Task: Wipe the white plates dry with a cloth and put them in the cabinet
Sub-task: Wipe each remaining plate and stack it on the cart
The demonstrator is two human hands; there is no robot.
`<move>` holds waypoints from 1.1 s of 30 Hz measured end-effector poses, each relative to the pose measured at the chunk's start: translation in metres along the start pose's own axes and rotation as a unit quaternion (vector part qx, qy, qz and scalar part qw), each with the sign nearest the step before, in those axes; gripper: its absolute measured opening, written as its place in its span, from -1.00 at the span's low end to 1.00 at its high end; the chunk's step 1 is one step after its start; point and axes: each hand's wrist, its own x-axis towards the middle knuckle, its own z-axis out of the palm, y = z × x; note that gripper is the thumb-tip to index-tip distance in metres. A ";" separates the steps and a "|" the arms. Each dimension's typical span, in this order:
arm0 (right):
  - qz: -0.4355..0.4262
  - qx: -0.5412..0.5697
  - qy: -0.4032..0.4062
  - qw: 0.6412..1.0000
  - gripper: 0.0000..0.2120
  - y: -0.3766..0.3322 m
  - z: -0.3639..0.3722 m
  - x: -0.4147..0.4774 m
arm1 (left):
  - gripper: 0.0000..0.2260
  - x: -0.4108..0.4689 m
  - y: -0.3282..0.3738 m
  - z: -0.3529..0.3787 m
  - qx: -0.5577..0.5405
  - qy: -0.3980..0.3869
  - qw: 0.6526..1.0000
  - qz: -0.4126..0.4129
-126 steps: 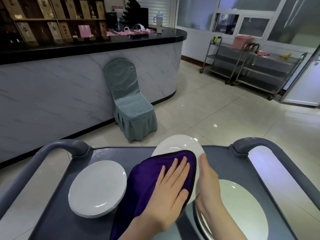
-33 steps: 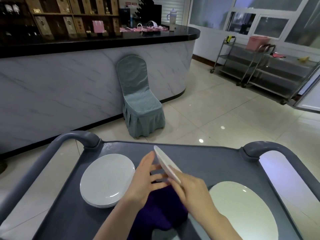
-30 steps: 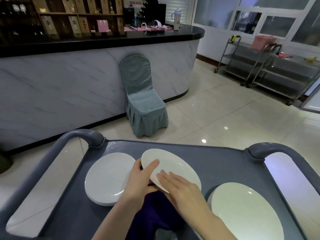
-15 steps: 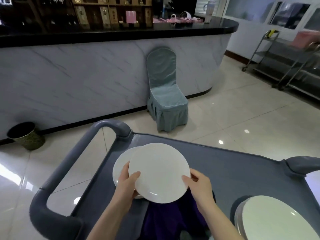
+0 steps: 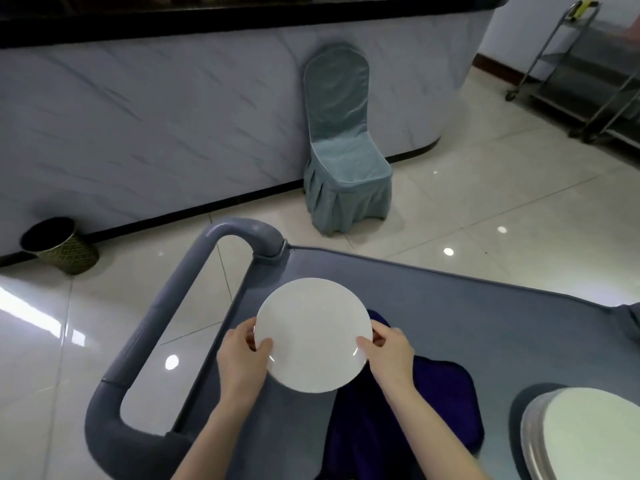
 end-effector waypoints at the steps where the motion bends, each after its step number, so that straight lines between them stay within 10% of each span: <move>1: 0.002 -0.003 0.007 1.000 -0.89 0.000 0.004 0.001 | -0.66 0.002 -0.001 -0.001 0.006 -0.002 1.000 0.004; 25: -0.026 -0.015 0.034 0.999 -0.68 0.016 0.004 0.003 | -0.56 0.008 -0.005 0.003 0.065 0.018 0.997 0.033; 33: -0.065 -0.010 0.101 0.993 -0.86 0.044 -0.104 -0.024 | -0.73 -0.060 0.040 0.076 0.051 -0.068 0.975 0.204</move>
